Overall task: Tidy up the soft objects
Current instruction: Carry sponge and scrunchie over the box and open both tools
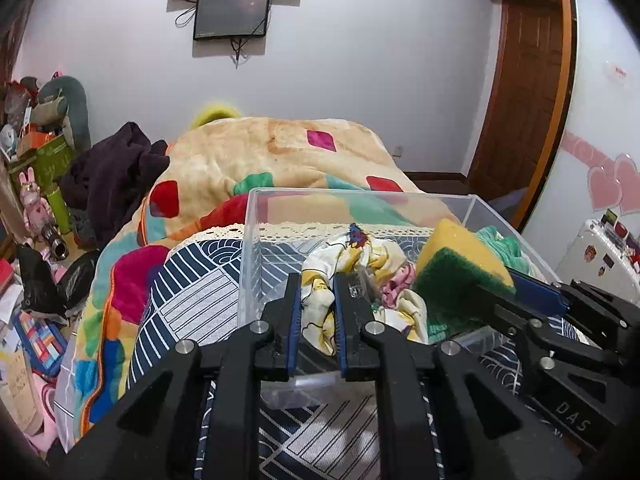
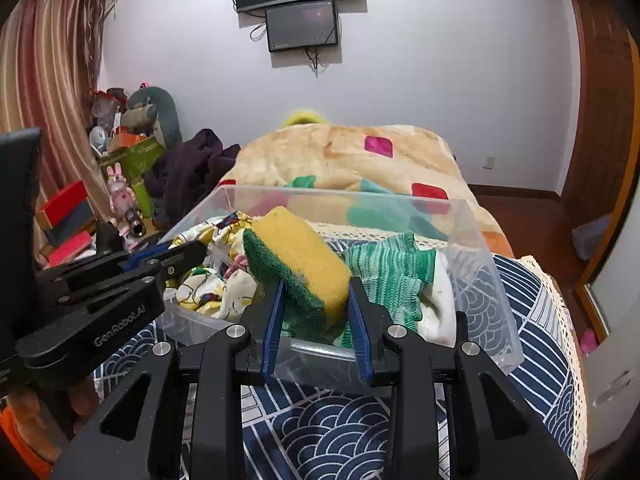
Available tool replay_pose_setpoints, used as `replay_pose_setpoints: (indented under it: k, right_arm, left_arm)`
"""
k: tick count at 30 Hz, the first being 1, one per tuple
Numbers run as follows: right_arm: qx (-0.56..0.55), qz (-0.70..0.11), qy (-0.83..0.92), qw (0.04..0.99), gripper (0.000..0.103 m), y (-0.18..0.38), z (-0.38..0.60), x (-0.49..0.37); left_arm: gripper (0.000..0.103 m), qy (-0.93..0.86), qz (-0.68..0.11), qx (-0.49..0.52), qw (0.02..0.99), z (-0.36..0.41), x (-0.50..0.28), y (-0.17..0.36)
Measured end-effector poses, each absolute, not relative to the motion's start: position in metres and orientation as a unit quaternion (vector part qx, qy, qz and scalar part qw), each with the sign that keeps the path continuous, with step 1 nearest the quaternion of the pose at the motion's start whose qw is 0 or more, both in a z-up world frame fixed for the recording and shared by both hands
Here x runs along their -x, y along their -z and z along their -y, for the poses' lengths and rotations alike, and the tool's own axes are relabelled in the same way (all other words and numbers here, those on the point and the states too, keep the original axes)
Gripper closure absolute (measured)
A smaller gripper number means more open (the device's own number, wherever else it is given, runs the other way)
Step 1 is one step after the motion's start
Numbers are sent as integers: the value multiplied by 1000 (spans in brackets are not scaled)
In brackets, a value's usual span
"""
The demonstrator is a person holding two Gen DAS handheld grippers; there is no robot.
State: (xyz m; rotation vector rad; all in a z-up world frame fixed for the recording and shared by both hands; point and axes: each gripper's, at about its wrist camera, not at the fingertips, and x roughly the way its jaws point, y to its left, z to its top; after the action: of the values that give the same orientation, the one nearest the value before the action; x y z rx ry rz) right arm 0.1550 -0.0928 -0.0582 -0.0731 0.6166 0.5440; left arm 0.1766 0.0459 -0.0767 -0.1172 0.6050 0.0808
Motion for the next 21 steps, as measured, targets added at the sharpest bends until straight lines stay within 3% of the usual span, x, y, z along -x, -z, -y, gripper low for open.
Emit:
replay_pose_setpoints:
  k: [4, 7, 12, 21]
  right_arm:
    - [47, -301, -260, 916, 70, 58, 92, -151]
    - [45, -298, -261, 917, 57, 56, 97, -151]
    - [47, -282, -258, 923, 57, 47, 105, -142]
    - [20, -222, -267, 938, 57, 6, 130, -114]
  left_arm:
    - [80, -40, -297, 50, 953, -43, -168, 75]
    - [74, -37, -294, 56, 953, -44, -161, 72]
    - [61, -31, -272, 63, 960, -43, -141, 57]
    - [59, -5, -209, 49, 977, -28, -99, 13]
